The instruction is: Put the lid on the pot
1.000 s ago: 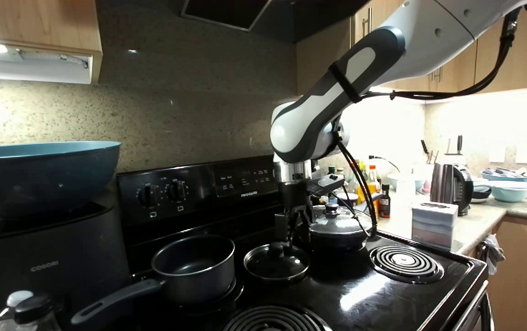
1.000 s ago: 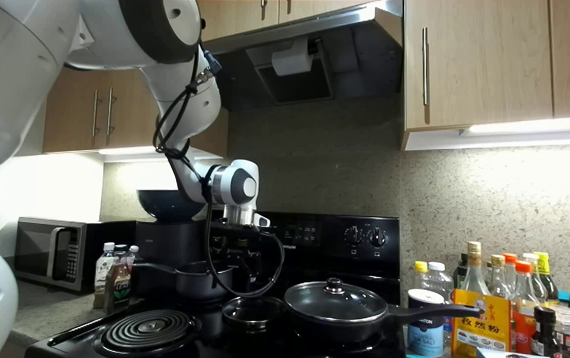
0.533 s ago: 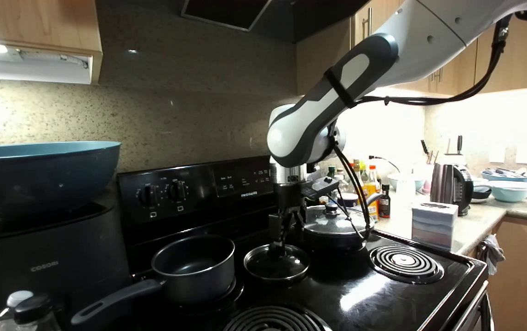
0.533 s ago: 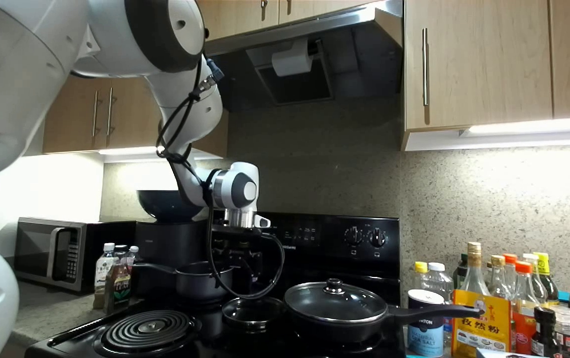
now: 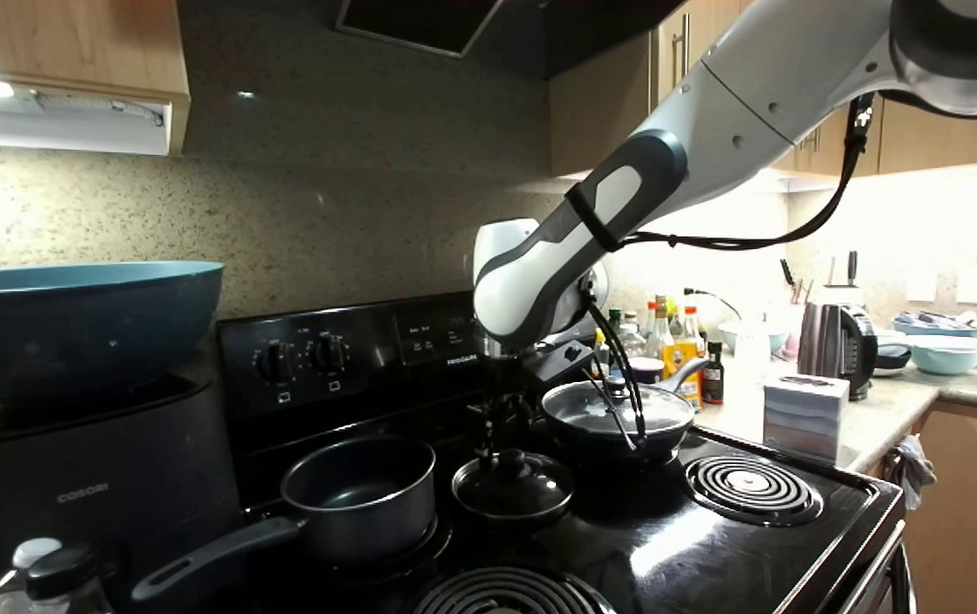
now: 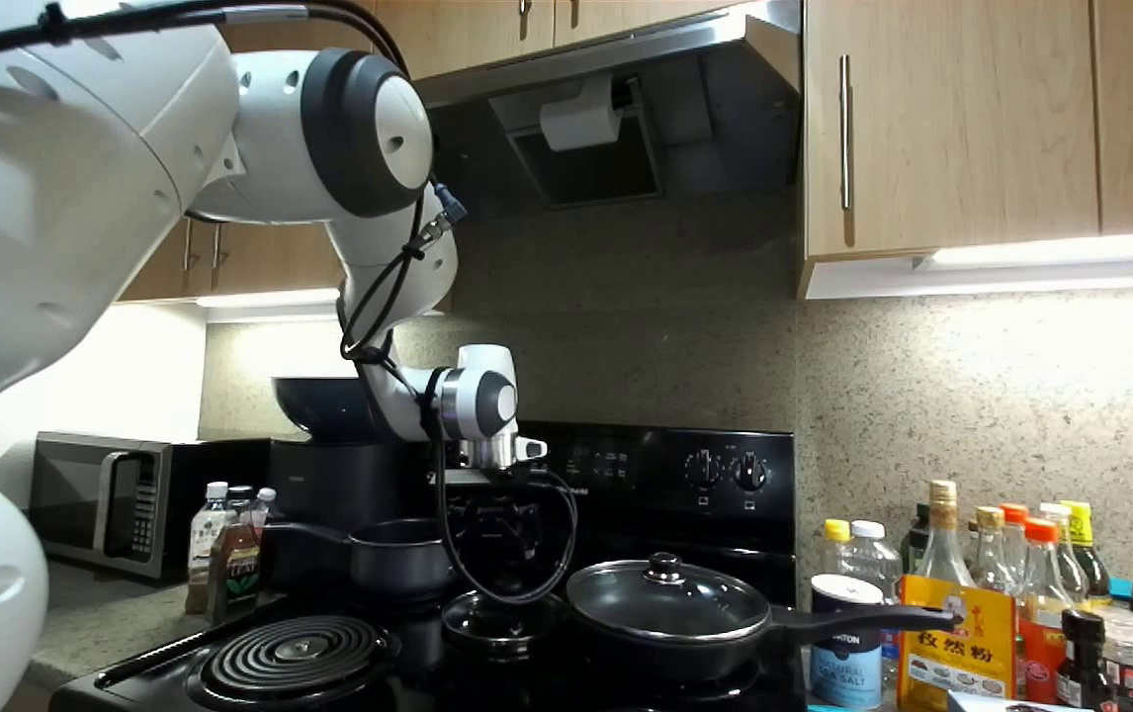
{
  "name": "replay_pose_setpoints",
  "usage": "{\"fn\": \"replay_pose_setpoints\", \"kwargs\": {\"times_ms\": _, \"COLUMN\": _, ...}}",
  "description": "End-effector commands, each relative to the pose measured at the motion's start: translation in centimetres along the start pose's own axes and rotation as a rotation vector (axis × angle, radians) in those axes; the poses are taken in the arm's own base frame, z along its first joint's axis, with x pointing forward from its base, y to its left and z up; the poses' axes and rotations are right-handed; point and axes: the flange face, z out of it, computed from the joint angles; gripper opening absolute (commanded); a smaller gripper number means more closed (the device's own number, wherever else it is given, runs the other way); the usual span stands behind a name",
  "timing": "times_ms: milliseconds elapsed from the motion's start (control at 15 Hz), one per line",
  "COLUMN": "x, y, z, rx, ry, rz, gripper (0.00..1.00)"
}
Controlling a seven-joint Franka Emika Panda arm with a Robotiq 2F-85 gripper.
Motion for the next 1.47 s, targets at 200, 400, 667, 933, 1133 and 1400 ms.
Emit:
{"fn": "replay_pose_setpoints", "kwargs": {"times_ms": 200, "x": 0.5, "y": 0.7, "z": -0.2, "rx": 0.003, "ry": 0.014, "rz": 0.022, "gripper": 1.00}}
{"fn": "replay_pose_setpoints", "kwargs": {"times_ms": 400, "x": 0.6, "y": 2.1, "z": 0.5, "rx": -0.002, "ry": -0.001, "rz": 0.094, "gripper": 1.00}}
{"fn": "replay_pose_setpoints", "kwargs": {"times_ms": 667, "x": 0.7, "y": 3.6, "z": 1.8, "rx": 0.005, "ry": -0.017, "rz": 0.128, "gripper": 0.75}}
{"fn": "replay_pose_setpoints", "kwargs": {"times_ms": 933, "x": 1.0, "y": 3.9, "z": 2.9, "rx": 0.000, "ry": -0.038, "rz": 0.130, "gripper": 0.53}}
{"fn": "replay_pose_setpoints", "kwargs": {"times_ms": 1133, "x": 1.3, "y": 3.8, "z": 2.9, "rx": -0.005, "ry": -0.052, "rz": 0.129, "gripper": 0.53}}
{"fn": "replay_pose_setpoints", "kwargs": {"times_ms": 1400, "x": 1.4, "y": 3.9, "z": 2.9, "rx": -0.009, "ry": -0.070, "rz": 0.127, "gripper": 0.77}}
